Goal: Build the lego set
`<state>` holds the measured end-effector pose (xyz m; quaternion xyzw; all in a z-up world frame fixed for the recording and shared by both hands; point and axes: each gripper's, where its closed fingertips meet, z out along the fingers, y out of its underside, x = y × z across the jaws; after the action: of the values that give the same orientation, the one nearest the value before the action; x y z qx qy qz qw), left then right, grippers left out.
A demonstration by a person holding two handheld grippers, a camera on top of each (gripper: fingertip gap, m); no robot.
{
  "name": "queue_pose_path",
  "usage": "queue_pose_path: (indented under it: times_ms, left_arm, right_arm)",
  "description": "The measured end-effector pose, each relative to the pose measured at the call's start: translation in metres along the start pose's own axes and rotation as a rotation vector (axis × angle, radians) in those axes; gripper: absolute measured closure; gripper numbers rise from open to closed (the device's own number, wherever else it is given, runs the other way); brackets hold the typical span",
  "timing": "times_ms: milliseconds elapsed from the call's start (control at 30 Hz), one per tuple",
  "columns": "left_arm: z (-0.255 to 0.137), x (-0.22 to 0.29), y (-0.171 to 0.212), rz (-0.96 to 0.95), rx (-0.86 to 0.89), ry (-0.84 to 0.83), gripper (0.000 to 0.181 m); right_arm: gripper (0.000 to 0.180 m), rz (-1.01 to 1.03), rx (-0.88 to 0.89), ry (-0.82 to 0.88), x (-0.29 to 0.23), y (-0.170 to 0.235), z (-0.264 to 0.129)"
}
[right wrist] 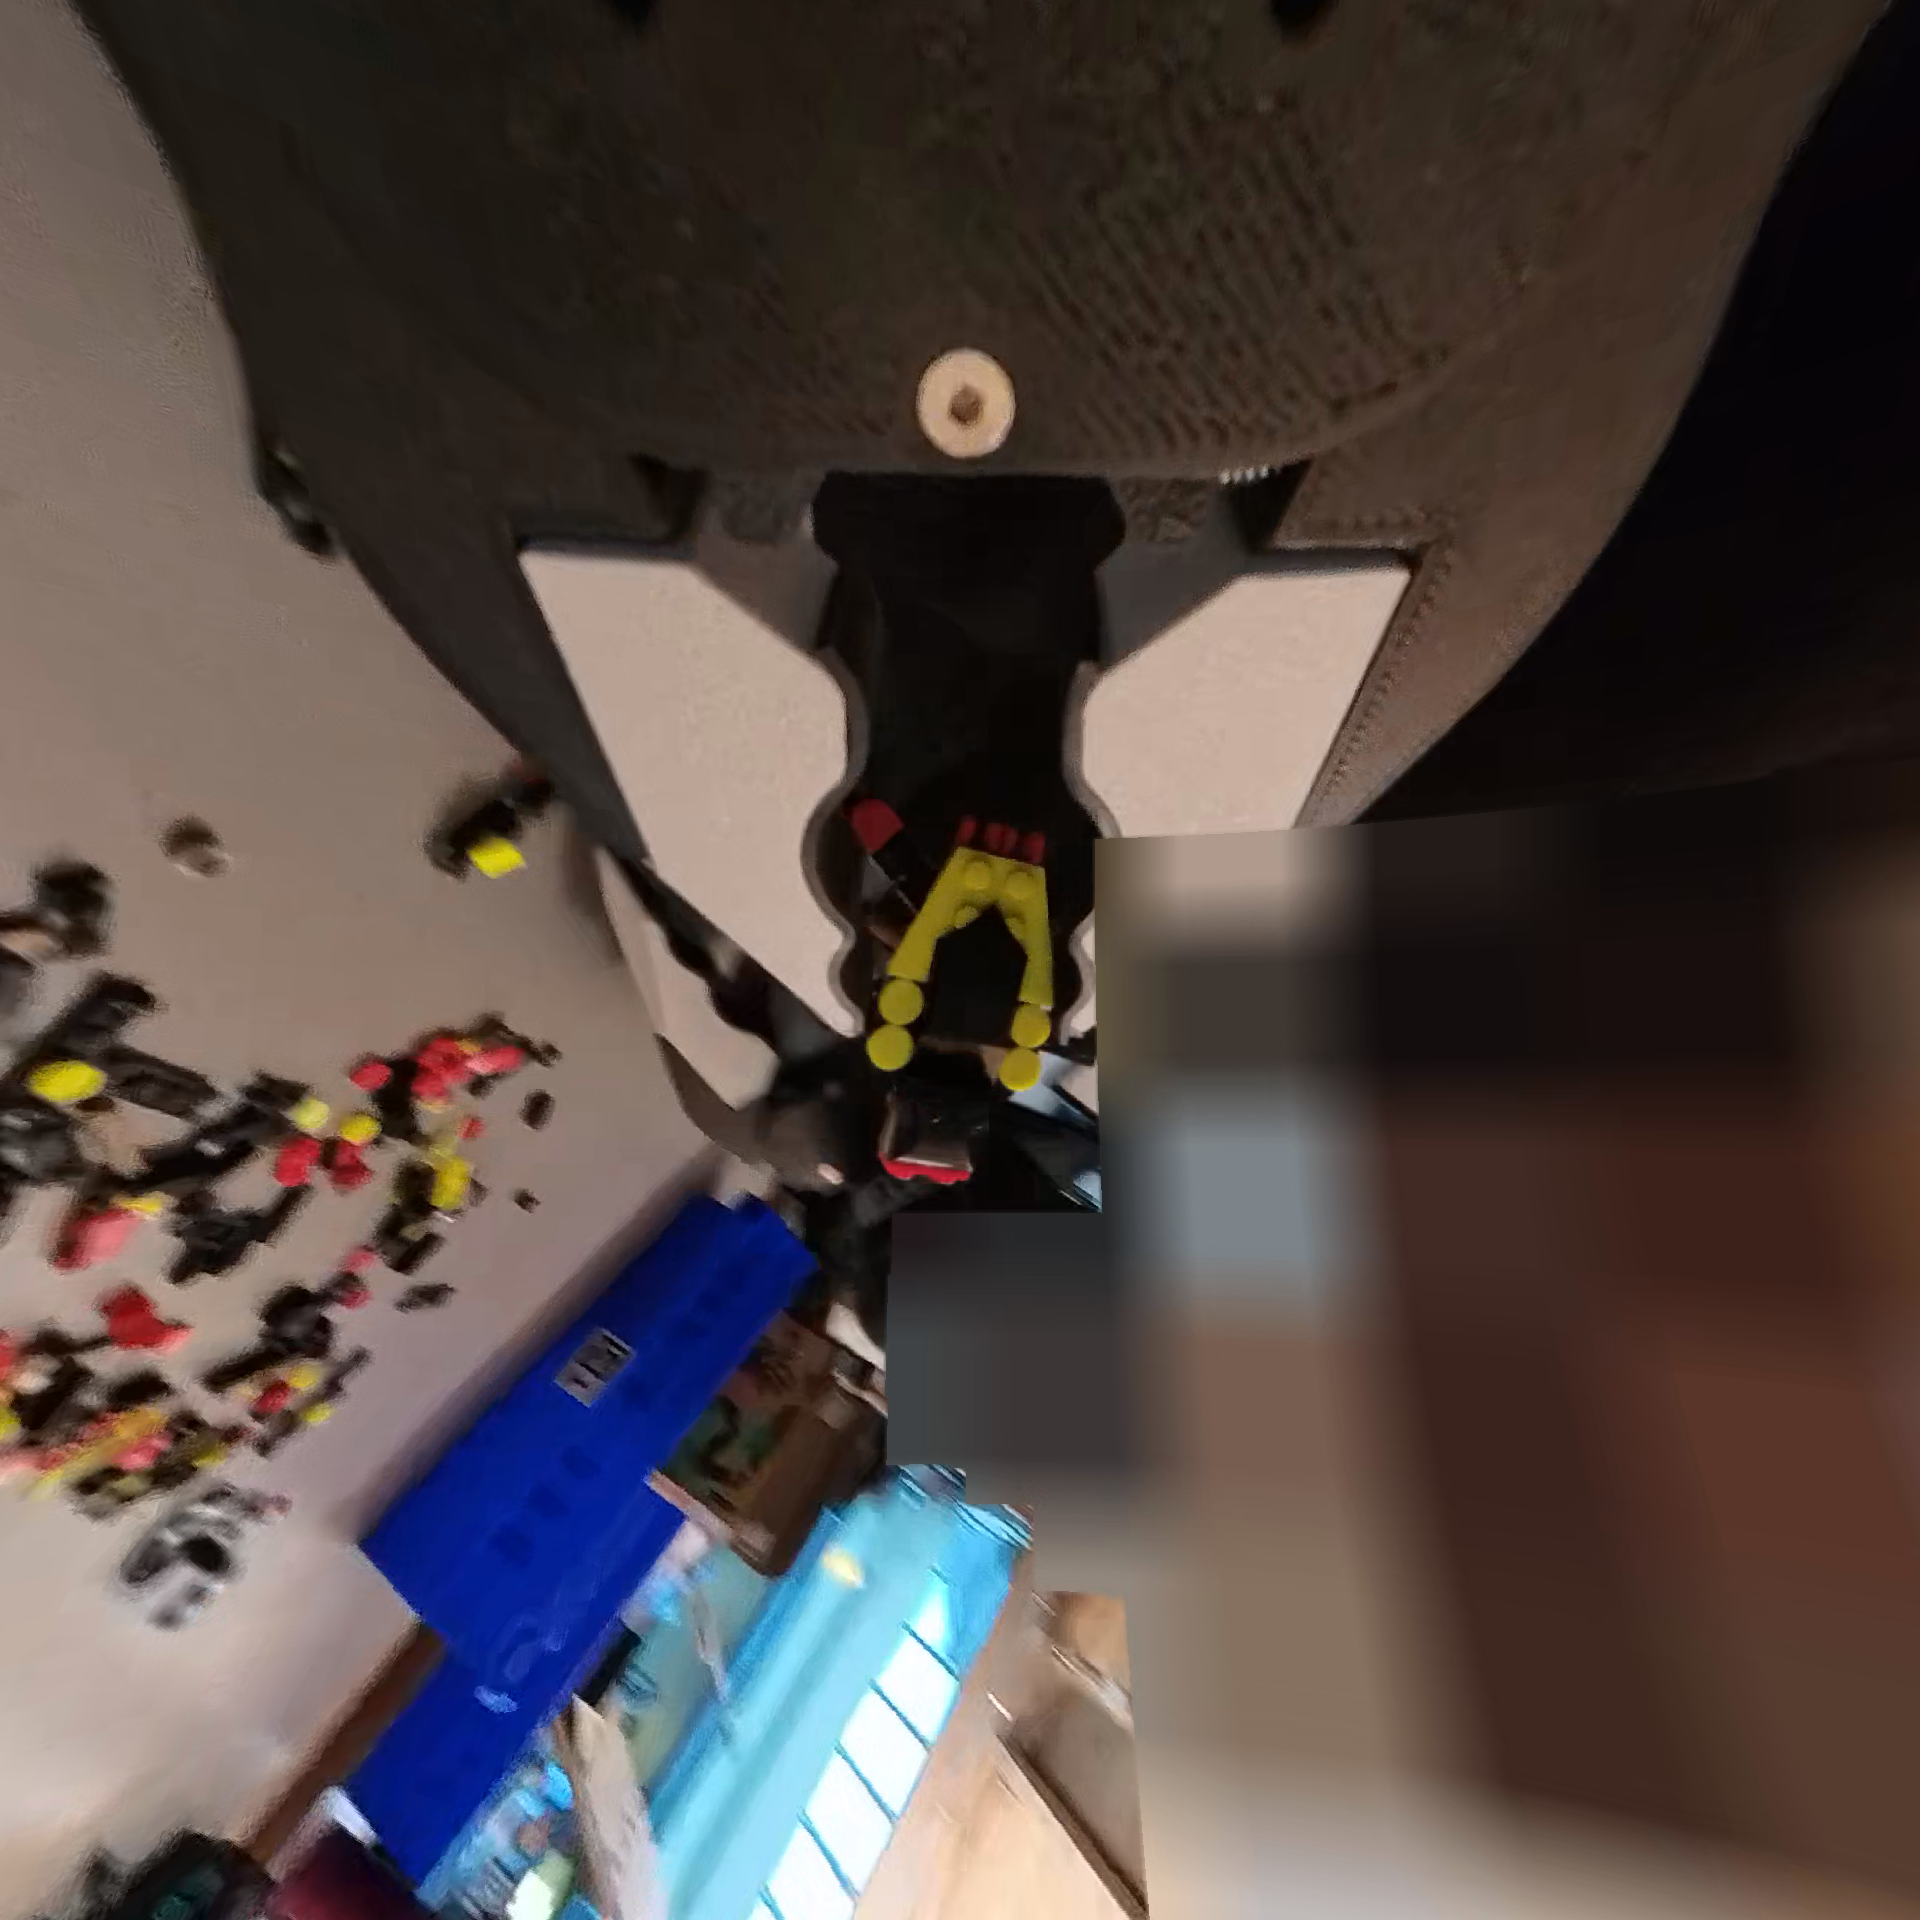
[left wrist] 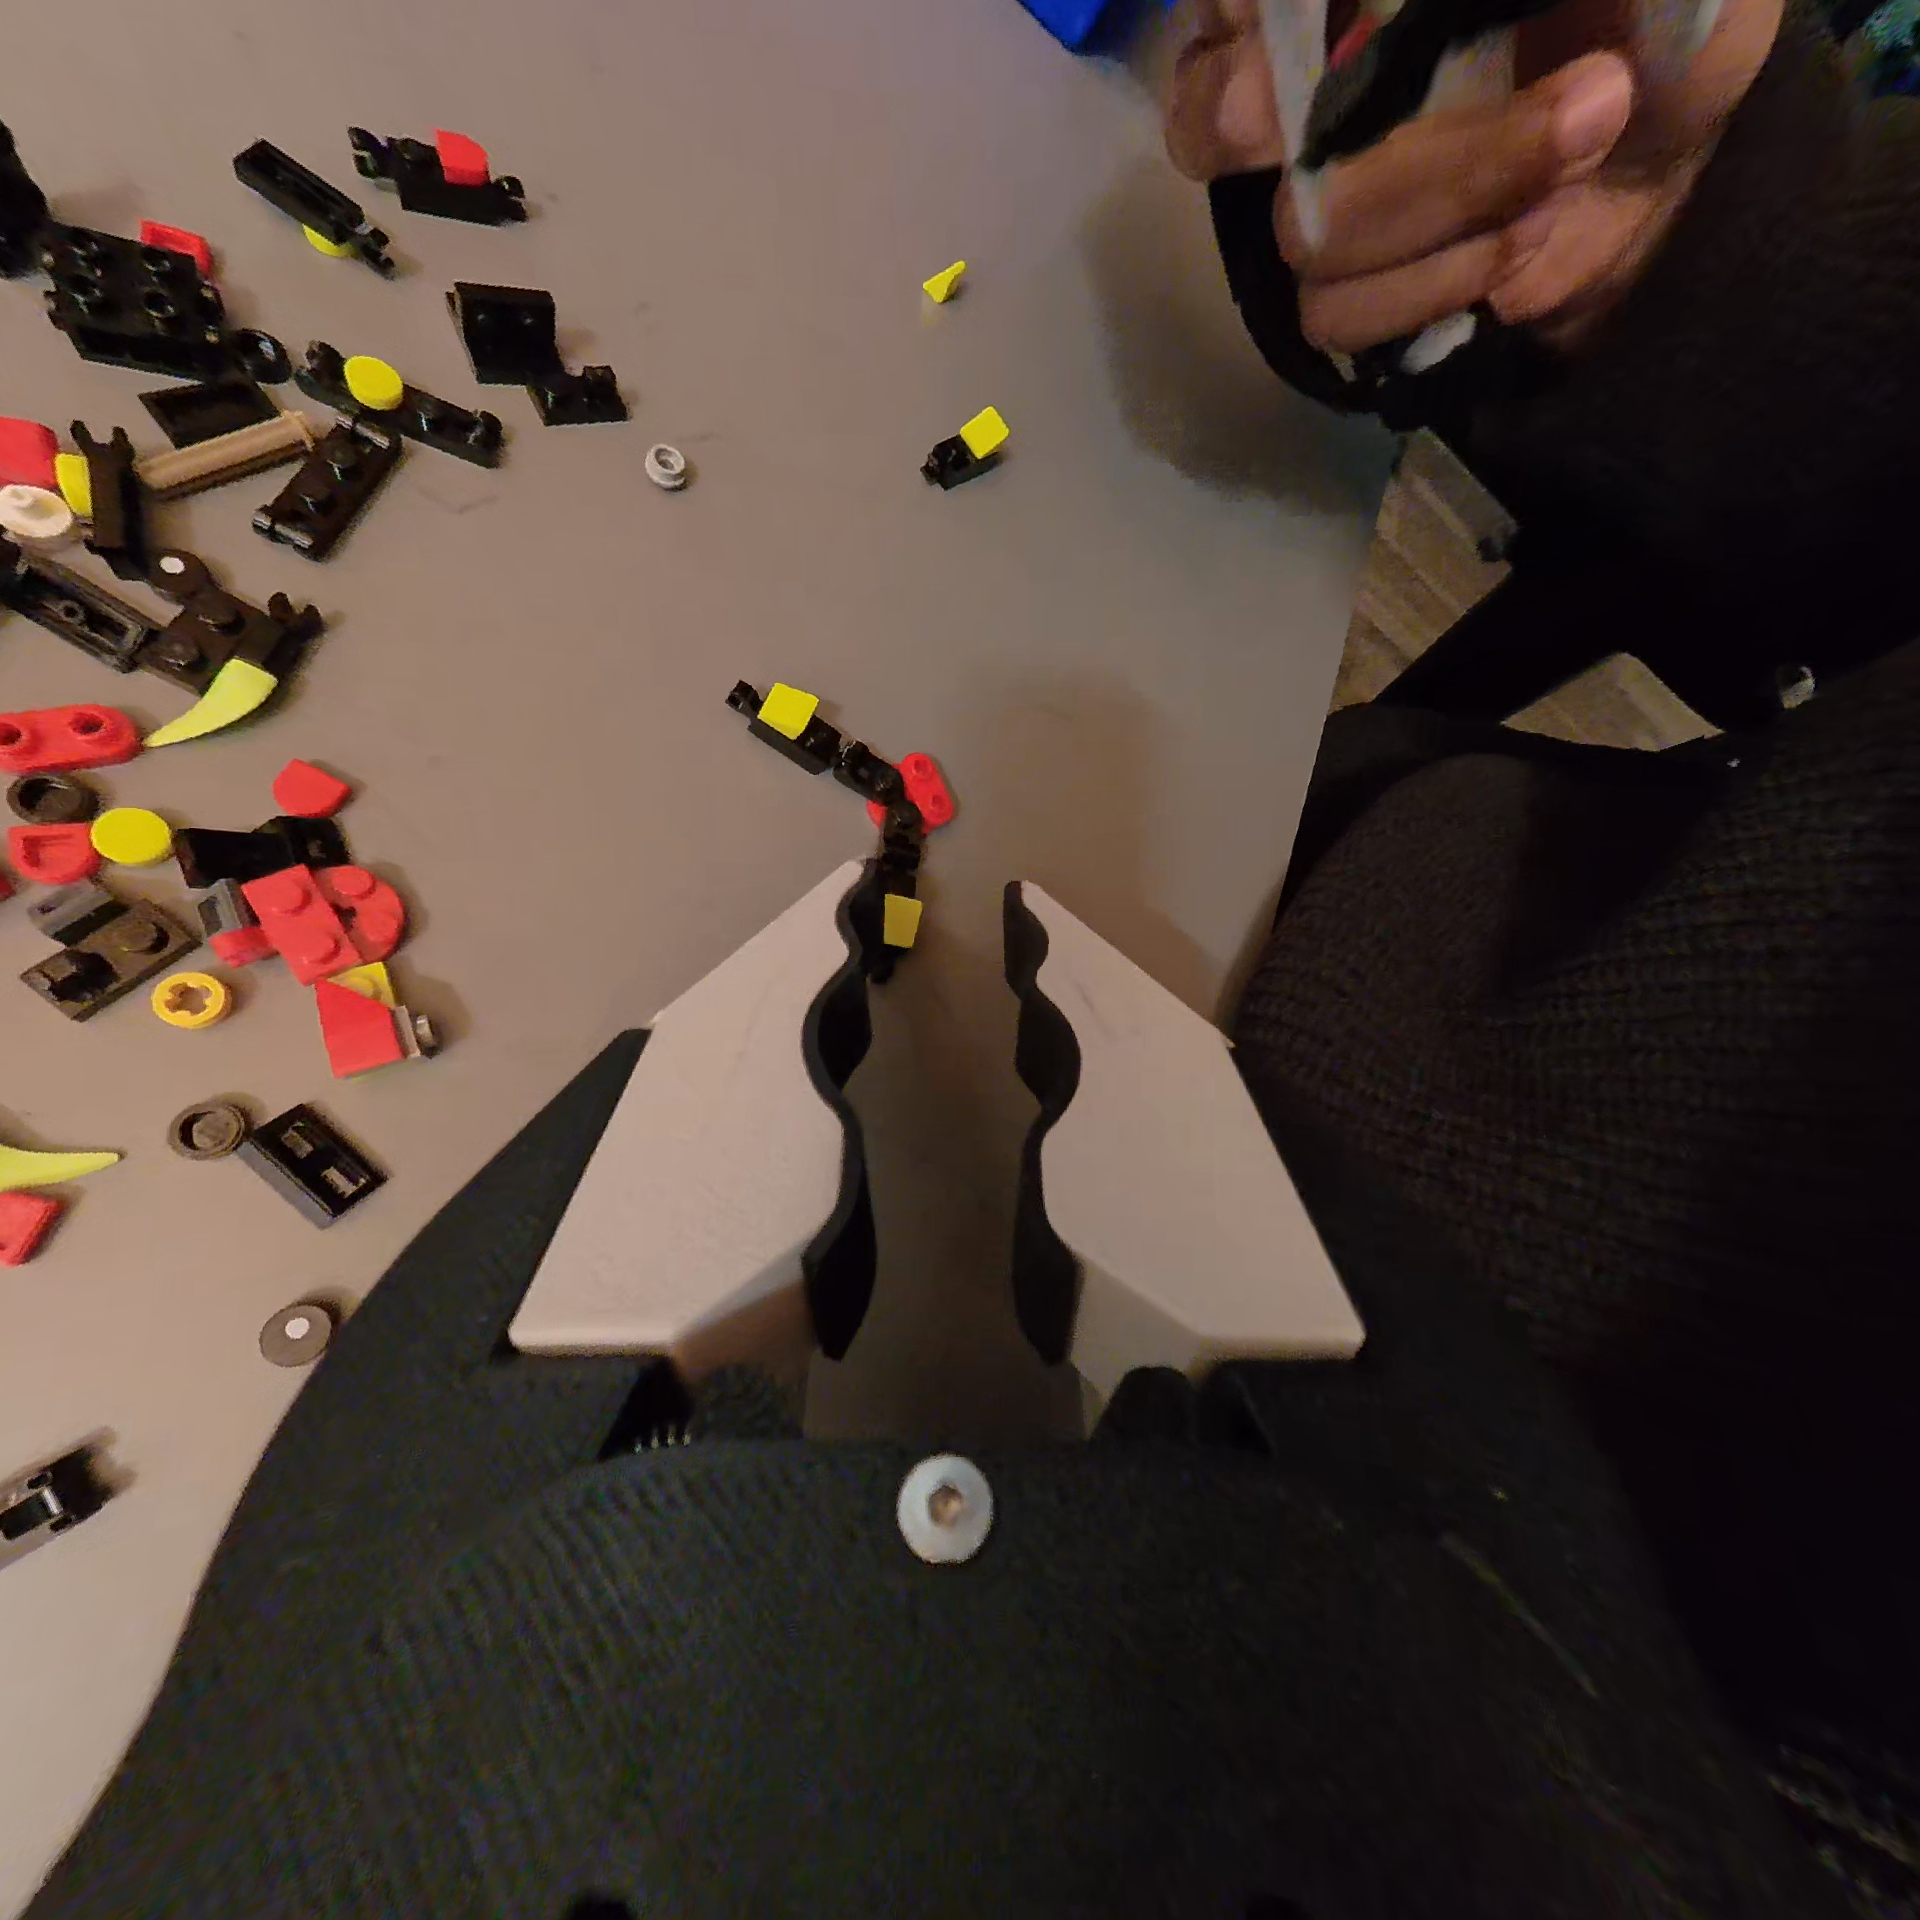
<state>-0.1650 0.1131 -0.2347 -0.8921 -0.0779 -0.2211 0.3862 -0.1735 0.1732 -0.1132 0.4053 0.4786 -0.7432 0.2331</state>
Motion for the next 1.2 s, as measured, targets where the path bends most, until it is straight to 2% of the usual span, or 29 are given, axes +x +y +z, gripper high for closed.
queue_pose_path:
  times_ms: [200, 400, 733, 1200]
  left_arm:
    - [0.001, -0.001, 0.004, -0.008, -0.020, -0.003, 0.159]
    - [0.004, -0.002, 0.005, 0.000, -0.031, -0.013, 0.158]
    - [0.007, -0.004, 0.006, 0.007, -0.040, -0.027, 0.157]
    - [0.011, -0.004, 0.005, -0.009, -0.040, -0.015, 0.163]
  right_arm:
    - [0.147, -0.243, -0.413, 0.473, 0.053, 0.054, 0.003]
    - [0.146, -0.477, -0.724, 0.678, 0.077, 0.076, 0.003]
    - [0.146, -0.554, -0.991, 0.701, 0.104, 0.088, 0.006]
    - [0.146, -0.534, -1.043, 0.702, 0.106, 0.092, 0.007]
